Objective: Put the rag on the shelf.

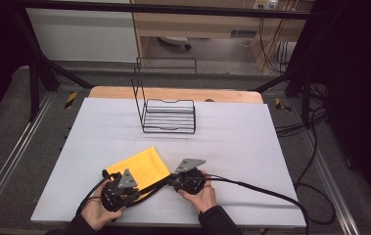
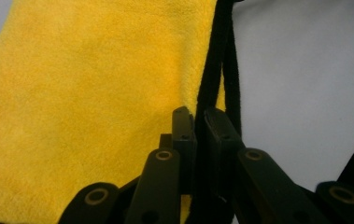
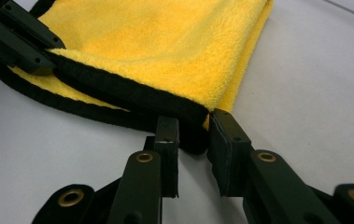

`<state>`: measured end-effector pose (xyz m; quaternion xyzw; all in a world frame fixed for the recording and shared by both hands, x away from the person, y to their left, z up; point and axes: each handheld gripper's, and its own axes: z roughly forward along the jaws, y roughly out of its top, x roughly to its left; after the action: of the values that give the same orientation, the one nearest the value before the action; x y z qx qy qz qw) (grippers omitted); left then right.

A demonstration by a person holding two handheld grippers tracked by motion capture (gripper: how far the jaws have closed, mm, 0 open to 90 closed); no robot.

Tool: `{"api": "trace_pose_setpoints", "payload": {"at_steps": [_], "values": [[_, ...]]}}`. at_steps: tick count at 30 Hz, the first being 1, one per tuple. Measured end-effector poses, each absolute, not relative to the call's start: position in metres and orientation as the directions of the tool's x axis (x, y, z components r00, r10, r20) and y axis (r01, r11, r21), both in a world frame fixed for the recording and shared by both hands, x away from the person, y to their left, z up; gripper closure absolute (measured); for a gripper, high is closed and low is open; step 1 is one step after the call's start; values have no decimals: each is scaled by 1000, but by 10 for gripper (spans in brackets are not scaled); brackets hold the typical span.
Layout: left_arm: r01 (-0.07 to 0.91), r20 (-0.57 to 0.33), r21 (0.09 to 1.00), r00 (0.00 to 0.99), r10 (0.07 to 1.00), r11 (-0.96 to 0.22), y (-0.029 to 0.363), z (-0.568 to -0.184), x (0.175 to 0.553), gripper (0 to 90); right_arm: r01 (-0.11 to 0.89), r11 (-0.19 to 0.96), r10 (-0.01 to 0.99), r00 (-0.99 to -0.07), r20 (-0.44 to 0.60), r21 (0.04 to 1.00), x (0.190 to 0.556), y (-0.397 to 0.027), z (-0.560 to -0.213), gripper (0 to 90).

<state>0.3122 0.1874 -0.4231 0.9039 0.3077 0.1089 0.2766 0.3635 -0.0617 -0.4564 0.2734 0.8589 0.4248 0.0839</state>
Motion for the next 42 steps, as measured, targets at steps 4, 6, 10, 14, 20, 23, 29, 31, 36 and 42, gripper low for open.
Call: {"api": "trace_pose_setpoints", "payload": {"at_steps": [4,6,10,14,20,23,29,31,36,42], "values": [[496,26,562,789,614,-662,189,-423,312,831,393,506,538,-840,75,768,362,-62,-458,693],[499,20,564,788,616,-657,189,-423,313,830,396,509,539,-839,76,764,362,-62,-458,733],[515,-7,584,776,631,-627,192,-422,314,827,388,504,542,-838,67,771,364,-63,-457,867],[517,-14,592,773,634,-618,192,-421,315,826,389,499,558,-828,55,774,367,-66,-451,900],[520,-19,588,774,633,-619,194,-420,316,827,407,465,556,-825,98,787,372,-69,-441,900],[525,-23,589,771,637,-615,196,-420,316,827,412,460,553,-826,109,786,369,-67,-444,853],[530,-24,590,766,642,-610,198,-420,317,826,407,471,539,-835,110,782,365,-65,-450,700],[530,-25,590,766,642,-609,198,-421,317,826,407,480,541,-835,103,777,366,-65,-452,717],[530,-30,592,767,641,-607,198,-421,317,825,414,470,537,-835,120,779,370,-62,-458,841],[530,-37,603,765,643,-596,198,-420,317,823,425,467,539,-832,130,775,371,-64,-454,892]]}}
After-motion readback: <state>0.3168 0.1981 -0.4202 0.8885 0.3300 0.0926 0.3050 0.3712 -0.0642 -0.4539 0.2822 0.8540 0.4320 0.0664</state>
